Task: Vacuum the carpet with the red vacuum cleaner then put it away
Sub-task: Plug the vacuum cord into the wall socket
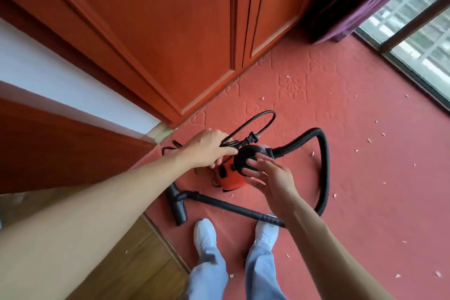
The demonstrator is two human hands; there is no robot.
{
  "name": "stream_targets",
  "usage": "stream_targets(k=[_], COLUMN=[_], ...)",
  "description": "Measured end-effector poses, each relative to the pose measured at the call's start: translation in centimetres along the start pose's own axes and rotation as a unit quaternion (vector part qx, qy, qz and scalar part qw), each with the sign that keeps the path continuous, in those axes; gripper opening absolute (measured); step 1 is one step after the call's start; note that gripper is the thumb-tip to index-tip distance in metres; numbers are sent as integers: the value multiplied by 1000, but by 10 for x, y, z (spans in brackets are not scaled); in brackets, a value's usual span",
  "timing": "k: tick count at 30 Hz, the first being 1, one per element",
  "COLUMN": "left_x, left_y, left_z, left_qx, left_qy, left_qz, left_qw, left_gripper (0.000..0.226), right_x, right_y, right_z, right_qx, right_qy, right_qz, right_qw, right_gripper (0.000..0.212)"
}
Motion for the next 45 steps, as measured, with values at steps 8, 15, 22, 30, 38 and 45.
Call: stream_targets(k=[8,15,22,30,38,45], left_x=[-29,-5,-18,-100,-181,-207], left_y=[9,0,22,88,151,174], left_z=[119,192,236,307,389,465], left_qx=[-52,-98,-104,-53,7,52], left_qy=[-104,-131,-158,-25,223,343], left_qz=[-95,-134,-131,-14,-129,-211], left_qw=[989,977,973,998,966,914], left_gripper=[15,16,22,18,33,26], right_x=[82,105,104,145,205,220], right_y=[-11,26,34,-82,-172,-188], right_z=[103,161,215,296,429,545], right_qx=[55,71,-33,-244,-439,-571], right_qy=[-66,-140,-226,-270,-223,-80], right_qz=[108,180,437,548,668,648], right_qw=[990,971,870,753,557,497], right_gripper=[18,21,28,31,12,17])
Point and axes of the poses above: each hand's wrist, its own z-axis away from the middle knuckle, its own x-axis out of the palm, y = z × x, the point moved 10 cm from there along -z, towards the middle knuckle, and after that the axes turned 2 degrees about z, right-handed, at the moved point
